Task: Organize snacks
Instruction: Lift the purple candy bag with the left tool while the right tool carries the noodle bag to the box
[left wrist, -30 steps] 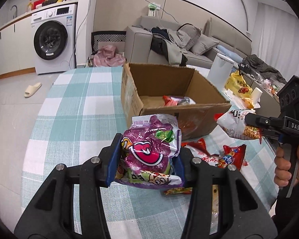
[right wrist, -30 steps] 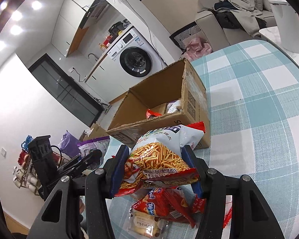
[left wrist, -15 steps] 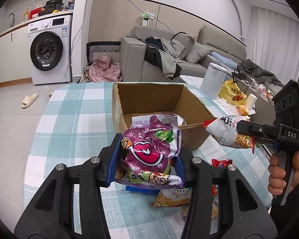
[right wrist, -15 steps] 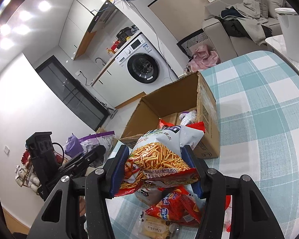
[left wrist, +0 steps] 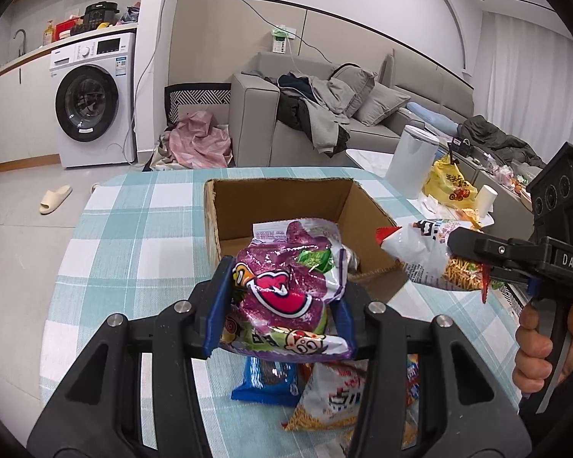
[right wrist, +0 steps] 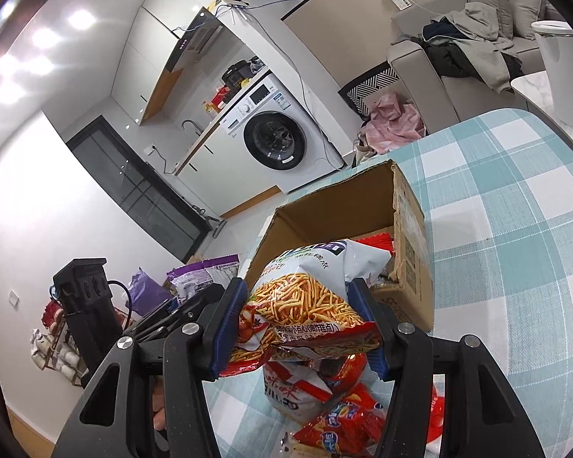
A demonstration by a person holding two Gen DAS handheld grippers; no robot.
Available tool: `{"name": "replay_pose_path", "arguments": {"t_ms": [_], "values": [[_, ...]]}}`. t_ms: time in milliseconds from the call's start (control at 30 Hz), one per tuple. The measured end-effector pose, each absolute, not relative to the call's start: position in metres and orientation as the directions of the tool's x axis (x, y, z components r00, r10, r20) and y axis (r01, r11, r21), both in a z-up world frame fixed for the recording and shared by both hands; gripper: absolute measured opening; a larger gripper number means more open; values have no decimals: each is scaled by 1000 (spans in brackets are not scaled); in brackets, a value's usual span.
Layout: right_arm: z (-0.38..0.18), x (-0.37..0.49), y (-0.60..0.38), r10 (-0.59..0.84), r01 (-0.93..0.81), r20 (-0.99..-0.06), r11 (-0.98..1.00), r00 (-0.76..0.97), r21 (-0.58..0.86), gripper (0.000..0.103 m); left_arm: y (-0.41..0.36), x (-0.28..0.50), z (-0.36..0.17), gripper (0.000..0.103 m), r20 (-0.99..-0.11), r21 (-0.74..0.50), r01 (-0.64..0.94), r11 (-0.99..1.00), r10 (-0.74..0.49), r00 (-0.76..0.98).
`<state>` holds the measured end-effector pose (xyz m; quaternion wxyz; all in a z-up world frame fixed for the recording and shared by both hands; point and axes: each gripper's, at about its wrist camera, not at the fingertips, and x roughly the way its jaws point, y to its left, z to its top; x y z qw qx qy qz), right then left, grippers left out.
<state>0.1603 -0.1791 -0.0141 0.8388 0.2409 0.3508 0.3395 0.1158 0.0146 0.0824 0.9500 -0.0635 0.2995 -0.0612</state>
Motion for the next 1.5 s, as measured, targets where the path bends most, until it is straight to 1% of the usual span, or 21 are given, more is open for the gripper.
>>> {"name": "replay_pose_path", "arguments": {"t_ms": [533, 633, 867, 1200, 1367, 1433, 1467, 1500], "values": [[-17, 193, -161, 704, -358, -474, 691, 529, 628, 56, 0, 173, 67, 44, -596, -128, 64, 990, -129, 793], [-19, 199, -158, 700, -353, -479, 695, 529, 626, 56, -3, 180, 63, 44, -599, -105, 60, 993, -111, 793], [-21, 212, -149, 691, -344, -501, 707, 521, 618, 56, -8, 190, 61, 44, -599, -100, 70, 992, -117, 792], [-27, 228, -139, 667, -327, -529, 731, 524, 598, 57, -18, 209, 49, 44, -625, -84, 78, 993, -114, 772], [-22, 228, -141, 661, -334, -520, 736, 541, 588, 58, -13, 206, 52, 45, -605, -92, 72, 993, -113, 788], [-18, 225, -142, 658, -347, -512, 740, 552, 577, 59, -10, 202, 55, 51, -604, -104, 70, 992, -120, 788], [-17, 224, -143, 657, -353, -511, 742, 554, 570, 59, -9, 201, 56, 59, -604, -107, 70, 992, -120, 788], [-16, 224, -143, 656, -356, -511, 743, 555, 566, 62, -8, 198, 58, 67, -601, -106, 68, 992, -119, 790]]}}
